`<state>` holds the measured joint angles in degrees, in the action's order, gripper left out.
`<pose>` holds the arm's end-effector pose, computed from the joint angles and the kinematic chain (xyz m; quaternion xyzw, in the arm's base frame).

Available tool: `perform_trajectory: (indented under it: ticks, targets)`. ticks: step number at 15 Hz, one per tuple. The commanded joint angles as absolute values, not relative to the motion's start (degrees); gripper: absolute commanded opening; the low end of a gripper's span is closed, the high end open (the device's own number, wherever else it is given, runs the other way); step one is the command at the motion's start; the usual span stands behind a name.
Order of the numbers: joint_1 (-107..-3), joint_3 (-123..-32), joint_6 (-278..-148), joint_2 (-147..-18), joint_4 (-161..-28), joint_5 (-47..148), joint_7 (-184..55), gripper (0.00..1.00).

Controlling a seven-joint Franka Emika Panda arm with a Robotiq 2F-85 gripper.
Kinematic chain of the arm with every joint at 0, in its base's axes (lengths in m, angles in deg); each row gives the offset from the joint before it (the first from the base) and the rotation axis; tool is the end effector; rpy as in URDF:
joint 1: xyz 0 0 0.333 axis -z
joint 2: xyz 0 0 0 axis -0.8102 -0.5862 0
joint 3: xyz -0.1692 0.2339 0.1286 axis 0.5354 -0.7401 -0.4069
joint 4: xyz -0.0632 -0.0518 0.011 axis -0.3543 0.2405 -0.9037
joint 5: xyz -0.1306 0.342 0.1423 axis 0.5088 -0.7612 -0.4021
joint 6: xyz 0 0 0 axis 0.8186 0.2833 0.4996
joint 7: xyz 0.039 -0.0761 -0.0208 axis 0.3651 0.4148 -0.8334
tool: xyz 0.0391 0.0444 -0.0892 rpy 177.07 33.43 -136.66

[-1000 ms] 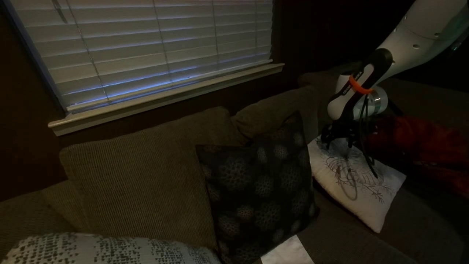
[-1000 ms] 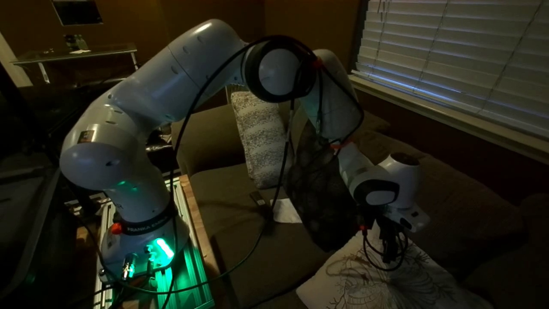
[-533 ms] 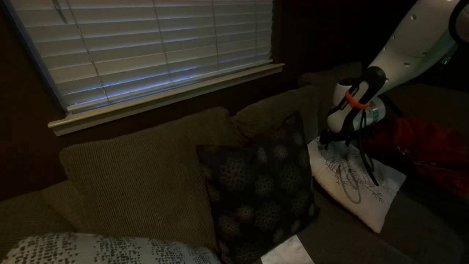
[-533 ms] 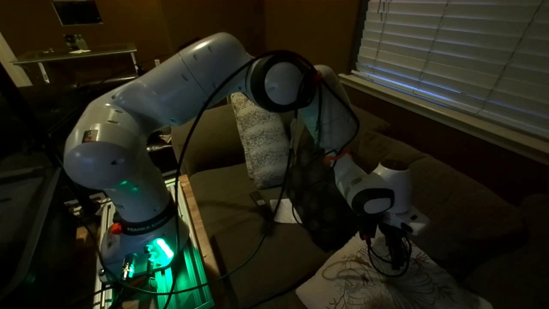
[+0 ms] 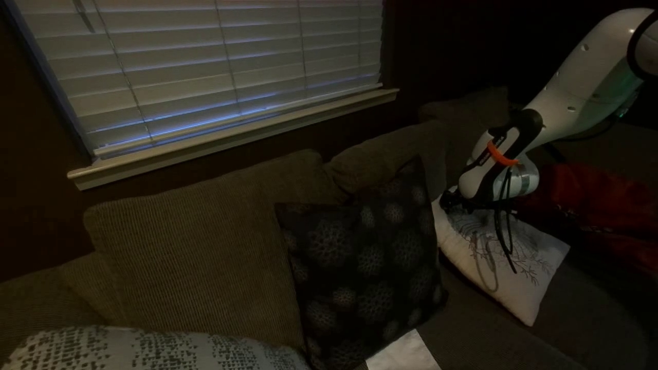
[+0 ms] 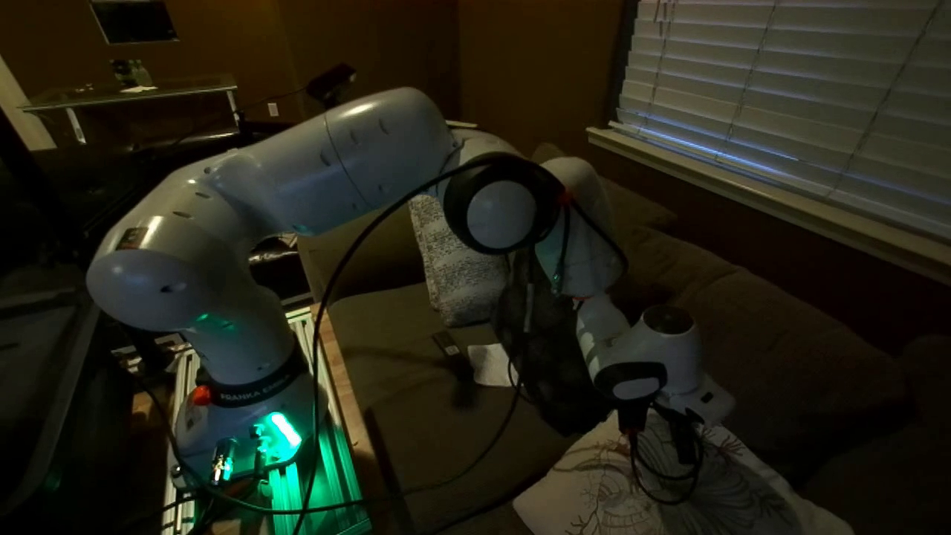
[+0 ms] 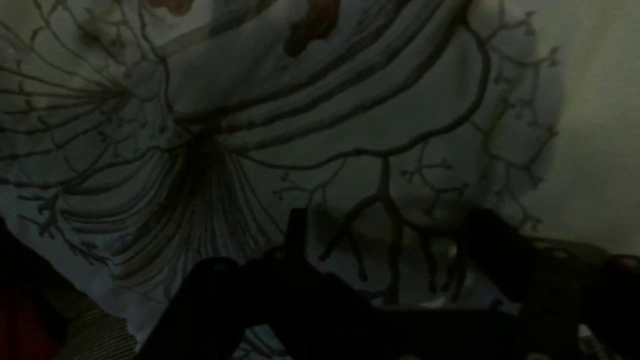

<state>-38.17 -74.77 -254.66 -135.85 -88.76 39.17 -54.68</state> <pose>0.6218 -0.2603 -0.0215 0.9242 -0.3365 0.1754 0.0436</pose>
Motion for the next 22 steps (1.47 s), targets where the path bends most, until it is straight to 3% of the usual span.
perform_trajectory:
  ticks: [1, 7, 9, 15, 22]
  targets:
    - [-33.9, -79.6, -255.0, -138.5, -84.7, 38.3, -59.0, 0.53]
    - [-33.2, -80.9, -254.4, -137.6, -85.3, 38.4, -60.9, 0.10]
    - [-33.9, -80.0, -254.3, -137.3, -85.7, 38.1, -60.4, 0.01]
    - [-37.2, -77.2, -256.4, -130.3, -96.4, 37.9, -59.4, 0.02]
    - [-55.8, -61.8, -262.6, -123.6, -111.9, 33.0, -50.0, 0.02]
